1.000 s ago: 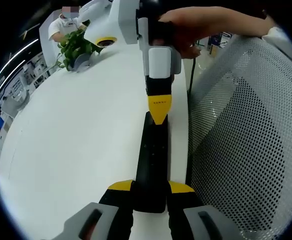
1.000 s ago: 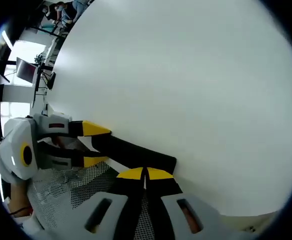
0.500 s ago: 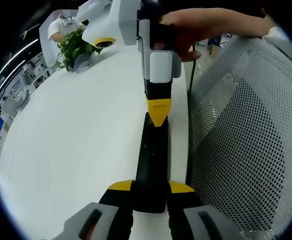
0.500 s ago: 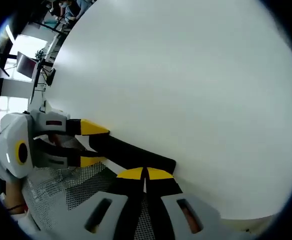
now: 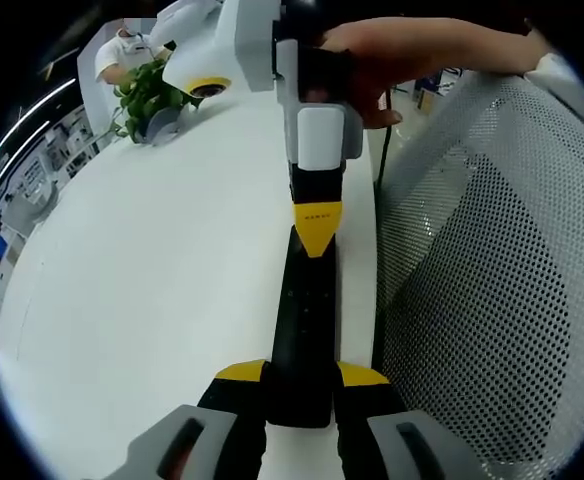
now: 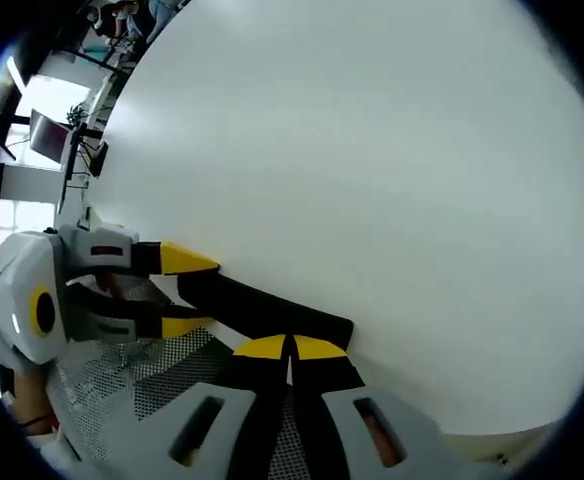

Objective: Press the specified remote control buttons in sequence, fully releasing each button before pressing the next.

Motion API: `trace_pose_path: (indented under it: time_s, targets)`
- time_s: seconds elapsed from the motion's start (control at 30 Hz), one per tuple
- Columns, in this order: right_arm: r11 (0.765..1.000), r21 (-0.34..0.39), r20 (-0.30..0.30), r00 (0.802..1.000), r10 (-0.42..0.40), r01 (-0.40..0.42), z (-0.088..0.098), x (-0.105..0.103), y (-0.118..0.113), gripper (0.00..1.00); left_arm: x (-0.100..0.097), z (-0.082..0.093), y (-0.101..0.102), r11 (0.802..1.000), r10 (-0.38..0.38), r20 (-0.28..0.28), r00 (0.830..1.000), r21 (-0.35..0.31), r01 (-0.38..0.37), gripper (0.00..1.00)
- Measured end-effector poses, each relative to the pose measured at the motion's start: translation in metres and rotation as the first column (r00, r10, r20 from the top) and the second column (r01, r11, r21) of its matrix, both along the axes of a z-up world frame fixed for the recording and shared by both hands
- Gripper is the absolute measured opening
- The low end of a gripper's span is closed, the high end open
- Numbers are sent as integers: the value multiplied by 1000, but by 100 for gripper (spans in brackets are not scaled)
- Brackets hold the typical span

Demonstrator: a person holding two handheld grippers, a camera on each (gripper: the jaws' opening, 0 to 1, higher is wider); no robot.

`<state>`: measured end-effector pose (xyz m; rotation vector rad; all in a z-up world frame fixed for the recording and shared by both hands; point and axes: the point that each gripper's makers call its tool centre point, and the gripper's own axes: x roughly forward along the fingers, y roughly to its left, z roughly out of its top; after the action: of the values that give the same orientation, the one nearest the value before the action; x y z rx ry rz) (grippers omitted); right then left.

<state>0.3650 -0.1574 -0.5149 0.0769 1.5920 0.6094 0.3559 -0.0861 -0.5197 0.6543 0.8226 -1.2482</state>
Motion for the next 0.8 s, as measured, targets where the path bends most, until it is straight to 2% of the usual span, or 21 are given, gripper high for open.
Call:
trace_pose_path:
  time_s: [0.23, 0.67, 0.8]
  targets:
    - [1000, 12, -14, 1000, -18, 18, 0, 0, 0, 0, 1, 0, 0, 1000, 3, 1, 1000, -5, -3, 25]
    - [1000, -7, -2, 1000, 0, 0, -1, -1, -1, 0, 1, -1, -1, 1000, 0, 1, 1000, -4, 0, 25]
    - [1000, -1, -17, 1000, -5, 5, -1, -1, 0, 0, 1, -1, -1, 1000, -2, 0, 1000, -3, 2, 25]
